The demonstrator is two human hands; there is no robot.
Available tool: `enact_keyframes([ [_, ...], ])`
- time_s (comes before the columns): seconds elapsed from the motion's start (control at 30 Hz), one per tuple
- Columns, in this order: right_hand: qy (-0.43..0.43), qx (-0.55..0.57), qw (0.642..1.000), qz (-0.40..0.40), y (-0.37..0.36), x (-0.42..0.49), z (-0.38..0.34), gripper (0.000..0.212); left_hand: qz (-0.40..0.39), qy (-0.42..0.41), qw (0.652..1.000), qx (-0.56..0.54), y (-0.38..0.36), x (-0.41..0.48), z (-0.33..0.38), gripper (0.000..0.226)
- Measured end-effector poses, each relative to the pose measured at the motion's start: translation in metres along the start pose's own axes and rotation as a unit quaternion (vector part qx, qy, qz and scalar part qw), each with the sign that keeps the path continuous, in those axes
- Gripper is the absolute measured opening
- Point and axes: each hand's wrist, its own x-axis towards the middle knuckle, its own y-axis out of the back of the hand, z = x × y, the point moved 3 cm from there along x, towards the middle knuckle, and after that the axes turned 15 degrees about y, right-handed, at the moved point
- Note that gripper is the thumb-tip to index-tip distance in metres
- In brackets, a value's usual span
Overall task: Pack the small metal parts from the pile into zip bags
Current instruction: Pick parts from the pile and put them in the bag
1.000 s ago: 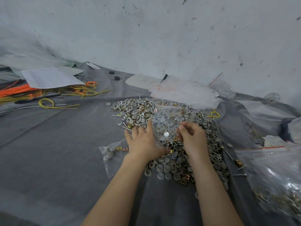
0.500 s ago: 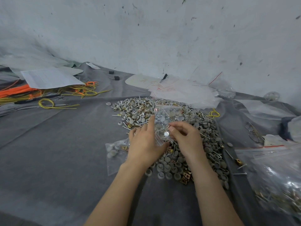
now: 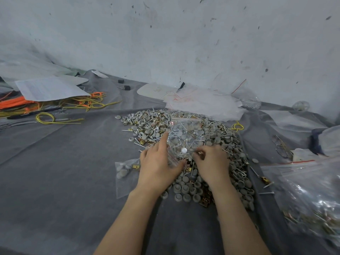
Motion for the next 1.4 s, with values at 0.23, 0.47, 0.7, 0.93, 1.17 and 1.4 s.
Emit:
enact_keyframes([
  [0.23,0.006,0.08,0.996,0.04,-0.002,0.002,-0.001,0.005,-0.017,0.009,0.999,0.028,-0.003,0.001,-0.003,0.104],
  [0.47,0.005,0.344,0.936,0.075,0.01,0.002,-0.012,0.011,-0.021,0.005,1.0,0.018,-0.004,0.001,-0.004,0.104],
  [0.7,0.052,0.32,0.945,-0.032,0.006,0.0,-0.027,0.012,-0.028,0.005,1.0,-0.002,-0.002,0.001,-0.003,0.1],
  [0.93,0.068,0.04,0.984,-0.163,0.006,-0.005,-0.015,0.008,-0.024,0.009,1.0,0.006,-0.001,0.0,-0.002,0.1],
  [1.17,0.074,-0.056,0.972,-0.218,0.001,-0.009,-0.02,0.02,-0.028,0.015,0.999,0.01,0.0,0.0,-0.002,0.1],
  [1.4,0.072,-0.07,0.968,-0.23,-0.001,-0.007,-0.017,0.02,-0.018,0.013,1.0,0.016,-0.002,0.001,-0.003,0.097],
])
